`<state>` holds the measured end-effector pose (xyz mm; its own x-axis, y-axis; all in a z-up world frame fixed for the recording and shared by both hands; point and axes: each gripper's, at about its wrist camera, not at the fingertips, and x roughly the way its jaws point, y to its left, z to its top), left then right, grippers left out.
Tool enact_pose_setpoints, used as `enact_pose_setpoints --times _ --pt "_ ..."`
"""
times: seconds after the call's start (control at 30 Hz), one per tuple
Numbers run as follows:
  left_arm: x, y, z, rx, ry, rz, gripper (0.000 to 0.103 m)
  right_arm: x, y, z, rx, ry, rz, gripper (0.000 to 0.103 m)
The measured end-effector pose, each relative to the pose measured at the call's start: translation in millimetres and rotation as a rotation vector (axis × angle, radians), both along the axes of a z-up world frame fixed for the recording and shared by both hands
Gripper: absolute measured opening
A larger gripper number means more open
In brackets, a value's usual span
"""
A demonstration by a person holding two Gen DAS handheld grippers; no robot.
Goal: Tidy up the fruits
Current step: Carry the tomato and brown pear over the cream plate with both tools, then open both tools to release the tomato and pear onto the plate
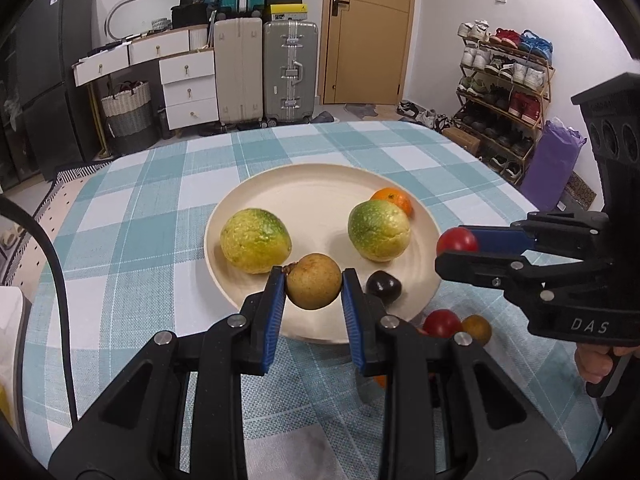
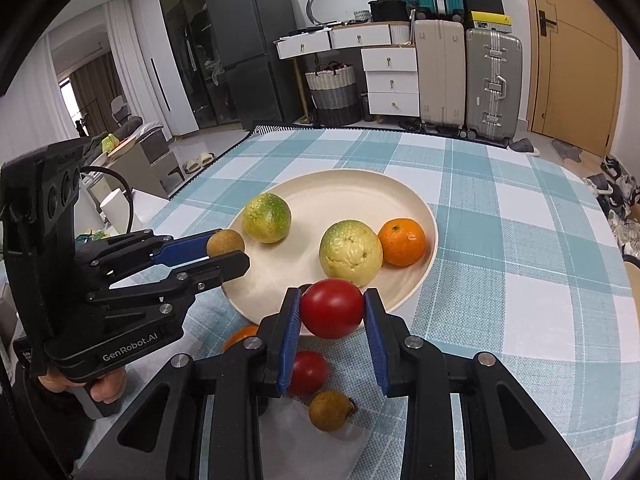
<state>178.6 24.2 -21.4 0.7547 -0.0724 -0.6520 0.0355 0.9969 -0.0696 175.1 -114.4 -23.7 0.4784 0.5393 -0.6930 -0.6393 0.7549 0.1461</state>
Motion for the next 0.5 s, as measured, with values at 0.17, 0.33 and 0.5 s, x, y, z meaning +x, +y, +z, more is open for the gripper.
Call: enact_pose_setpoints --times 0.17,0.33,0.5 --pt "5.3 4.1 -7.5 -0.029 0.021 -0.004 0.025 8.1 6.5 -6.6 -0.014 0.013 0.006 0.032" --pt "8.8 7.9 -12.6 -0.046 0.036 0.000 0.025 16.5 10.5 -14.3 -0.034 0.027 0.002 0.032" --pt "11.3 7.9 -15.6 -0.046 0.047 0.002 0.025 21.7 13.8 -19.0 -0.044 0.028 0.003 0.032"
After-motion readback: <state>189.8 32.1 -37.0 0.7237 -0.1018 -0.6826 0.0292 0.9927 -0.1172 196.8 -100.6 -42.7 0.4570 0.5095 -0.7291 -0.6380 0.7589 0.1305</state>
